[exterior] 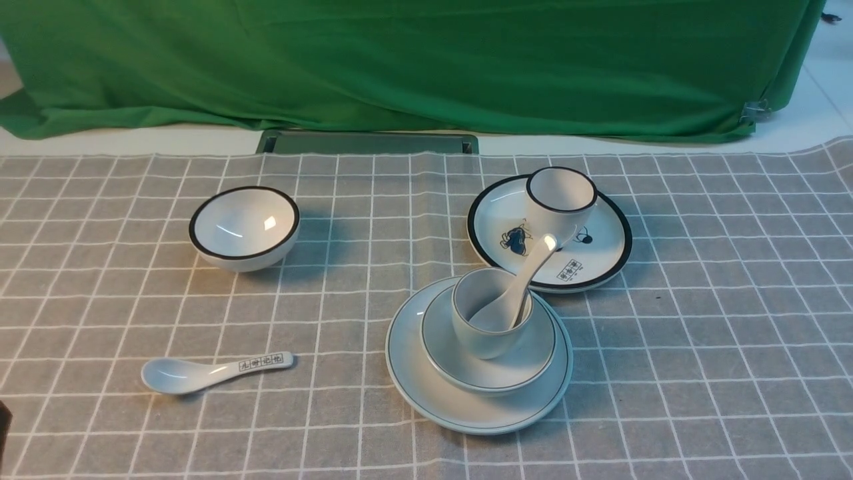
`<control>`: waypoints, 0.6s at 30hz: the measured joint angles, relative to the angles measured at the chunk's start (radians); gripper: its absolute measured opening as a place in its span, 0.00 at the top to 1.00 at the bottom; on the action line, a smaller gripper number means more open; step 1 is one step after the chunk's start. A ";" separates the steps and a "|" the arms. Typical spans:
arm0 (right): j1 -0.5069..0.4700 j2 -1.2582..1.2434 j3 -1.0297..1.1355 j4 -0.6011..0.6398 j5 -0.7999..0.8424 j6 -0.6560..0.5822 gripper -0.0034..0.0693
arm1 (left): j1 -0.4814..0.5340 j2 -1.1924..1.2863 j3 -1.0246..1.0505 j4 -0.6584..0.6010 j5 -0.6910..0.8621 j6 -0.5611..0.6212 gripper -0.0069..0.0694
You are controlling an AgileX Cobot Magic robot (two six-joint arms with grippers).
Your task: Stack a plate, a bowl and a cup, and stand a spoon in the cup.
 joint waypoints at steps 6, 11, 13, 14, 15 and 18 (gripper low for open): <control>-0.001 0.000 0.000 0.000 0.000 0.000 0.78 | 0.000 0.000 0.000 0.000 0.072 0.008 0.89; -0.001 0.000 0.000 0.000 0.000 0.000 0.77 | 0.000 0.000 0.000 0.000 0.072 0.011 0.89; -0.001 0.000 0.000 0.000 0.000 0.000 0.76 | 0.000 0.000 0.000 0.000 0.072 0.012 0.89; -0.001 0.000 0.000 0.000 0.000 0.000 0.76 | 0.000 0.000 0.000 0.000 0.072 0.012 0.89; -0.001 0.000 0.000 0.000 0.000 0.000 0.76 | 0.000 0.000 0.000 0.000 0.072 0.012 0.89; -0.001 0.000 0.000 0.000 0.000 0.000 0.76 | 0.000 0.000 0.000 0.000 0.072 0.012 0.89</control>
